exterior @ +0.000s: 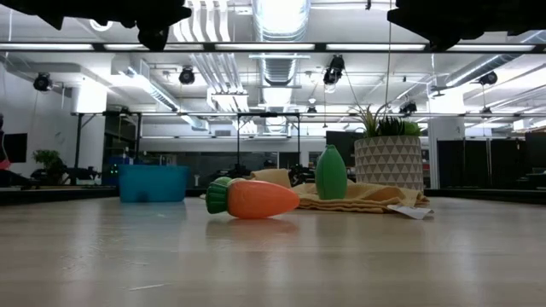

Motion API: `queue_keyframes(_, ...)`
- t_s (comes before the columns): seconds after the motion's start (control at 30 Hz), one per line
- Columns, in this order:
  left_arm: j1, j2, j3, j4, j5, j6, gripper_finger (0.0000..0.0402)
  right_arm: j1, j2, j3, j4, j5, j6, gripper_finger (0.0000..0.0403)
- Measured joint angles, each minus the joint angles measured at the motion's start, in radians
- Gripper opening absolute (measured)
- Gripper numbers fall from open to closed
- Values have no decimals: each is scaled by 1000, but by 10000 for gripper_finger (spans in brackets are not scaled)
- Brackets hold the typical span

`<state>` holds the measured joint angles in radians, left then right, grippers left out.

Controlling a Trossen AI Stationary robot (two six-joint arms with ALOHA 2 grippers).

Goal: Pick and placing Produce into tupperware
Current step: Put the yellow corn into the blue bin

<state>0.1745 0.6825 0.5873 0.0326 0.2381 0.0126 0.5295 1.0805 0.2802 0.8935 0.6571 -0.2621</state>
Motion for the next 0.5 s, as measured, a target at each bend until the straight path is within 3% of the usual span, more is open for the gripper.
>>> queue_keyframes(0.27,-30,-25,3,11,44,-9,103,0,0,0,0,0,0,187)
queue_keyframes(0.5,-134,-44,34,16,50,-7,103,0,0,0,0,0,0,187)
